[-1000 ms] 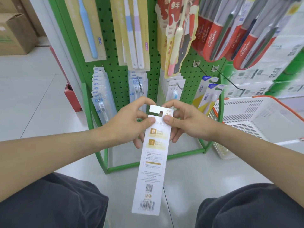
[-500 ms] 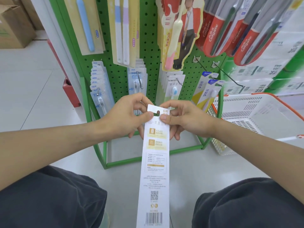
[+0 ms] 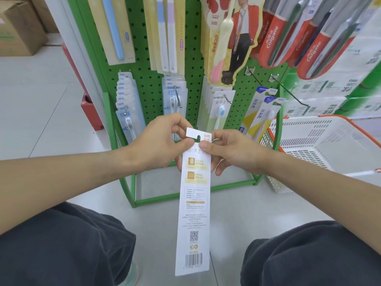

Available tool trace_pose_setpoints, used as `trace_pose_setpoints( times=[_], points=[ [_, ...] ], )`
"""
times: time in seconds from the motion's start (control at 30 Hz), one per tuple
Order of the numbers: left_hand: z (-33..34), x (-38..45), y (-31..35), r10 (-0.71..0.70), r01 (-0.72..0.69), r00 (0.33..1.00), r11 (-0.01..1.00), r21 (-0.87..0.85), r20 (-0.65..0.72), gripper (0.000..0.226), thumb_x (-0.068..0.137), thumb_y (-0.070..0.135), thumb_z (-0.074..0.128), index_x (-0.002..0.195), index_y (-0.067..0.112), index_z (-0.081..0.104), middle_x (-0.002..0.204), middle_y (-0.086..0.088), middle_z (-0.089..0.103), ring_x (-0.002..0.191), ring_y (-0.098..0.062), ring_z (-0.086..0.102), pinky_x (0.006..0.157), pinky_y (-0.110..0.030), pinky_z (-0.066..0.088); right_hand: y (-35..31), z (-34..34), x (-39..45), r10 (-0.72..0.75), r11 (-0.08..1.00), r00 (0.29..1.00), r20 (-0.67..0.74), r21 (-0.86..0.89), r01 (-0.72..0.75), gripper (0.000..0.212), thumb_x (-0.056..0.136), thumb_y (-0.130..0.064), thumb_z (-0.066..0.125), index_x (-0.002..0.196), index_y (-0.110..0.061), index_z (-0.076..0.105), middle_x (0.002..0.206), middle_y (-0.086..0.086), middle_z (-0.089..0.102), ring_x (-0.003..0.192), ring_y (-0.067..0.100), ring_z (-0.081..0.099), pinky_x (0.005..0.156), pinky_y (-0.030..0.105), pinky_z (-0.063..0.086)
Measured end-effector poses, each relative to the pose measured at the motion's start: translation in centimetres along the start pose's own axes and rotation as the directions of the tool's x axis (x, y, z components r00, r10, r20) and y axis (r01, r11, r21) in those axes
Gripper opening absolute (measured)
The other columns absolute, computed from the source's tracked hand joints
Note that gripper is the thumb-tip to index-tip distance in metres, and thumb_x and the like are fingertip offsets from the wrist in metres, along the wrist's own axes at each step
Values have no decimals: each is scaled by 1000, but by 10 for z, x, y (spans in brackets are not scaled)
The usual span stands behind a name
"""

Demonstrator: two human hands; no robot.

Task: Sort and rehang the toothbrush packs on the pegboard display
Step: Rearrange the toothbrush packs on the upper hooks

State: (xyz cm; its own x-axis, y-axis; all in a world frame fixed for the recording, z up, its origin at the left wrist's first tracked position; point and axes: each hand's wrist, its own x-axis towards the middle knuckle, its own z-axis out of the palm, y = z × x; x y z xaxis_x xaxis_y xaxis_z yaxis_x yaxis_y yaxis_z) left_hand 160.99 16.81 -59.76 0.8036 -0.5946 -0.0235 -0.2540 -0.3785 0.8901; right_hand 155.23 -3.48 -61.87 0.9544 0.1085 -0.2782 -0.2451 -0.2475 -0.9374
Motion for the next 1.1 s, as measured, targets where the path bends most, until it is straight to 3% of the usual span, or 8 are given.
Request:
trace_pose_setpoints(
  times=[0.1,0.17,0.27,0.4,0.53,0.8,1.1],
  points=[
    [0,0,1,9,-9,1000,1000,-3,-22,12,96,5,65,103,7,55,98,-8,70,56,-35,72,31,-18,36,2,0,0,-2,1000,1000,-8,7,2,37,100,-24,62,121,7,61,81,7,74,62,20,64,57,31,60],
    [0,1,1,14,-14,1000,1000,-10,-24,12,96,4,64,105,5,55,99,-9,70,56,-35,72,32,-17,36,0,0,-2,-19,1000,1000,-6,-13,19,32,99,-22,64,121,0,64,90,15,75,69,25,64,60,31,60],
    [-1,2,-1,4,-5,1000,1000,-23,-19,12,97,6,63,104,10,54,100,-7,69,56,-35,72,30,-24,35,-3,-1,-4,-57,996,998,3,-64,57,28,98,-20,66,123,-7,67,107,26,71,80,31,64,62,30,61],
    [-1,4,-4,-14,13,1000,999,-31,-17,12,98,7,63,104,12,54,99,-7,68,57,-35,72,31,-25,34,-4,-3,-5,-48,998,999,-21,-40,47,30,97,-19,67,122,-4,67,103,24,71,78,31,63,62,31,61],
    [0,4,-3,-13,11,999,999,-49,-31,11,98,6,62,102,11,54,99,-9,68,56,-36,71,31,-25,32,-4,0,-7,-13,996,1000,22,-84,15,35,91,-17,75,123,-7,65,108,22,73,91,34,74,68,37,64],
    [-3,3,0,5,-11,999,993,-118,-52,12,97,7,64,103,8,54,98,-15,68,52,-32,70,31,-24,33,-9,15,-8,-41,996,998,-57,-81,37,35,98,-32,65,123,-7,61,92,8,79,77,30,77,56,40,62],
    [-8,5,-4,16,-32,997,977,-209,-80,14,96,7,65,105,4,55,101,-17,71,55,-37,70,30,-25,34,-17,4,-14,-46,995,999,-12,-87,45,52,81,-10,83,126,-5,56,105,20,75,85,33,77,64,46,64]
  ],
)
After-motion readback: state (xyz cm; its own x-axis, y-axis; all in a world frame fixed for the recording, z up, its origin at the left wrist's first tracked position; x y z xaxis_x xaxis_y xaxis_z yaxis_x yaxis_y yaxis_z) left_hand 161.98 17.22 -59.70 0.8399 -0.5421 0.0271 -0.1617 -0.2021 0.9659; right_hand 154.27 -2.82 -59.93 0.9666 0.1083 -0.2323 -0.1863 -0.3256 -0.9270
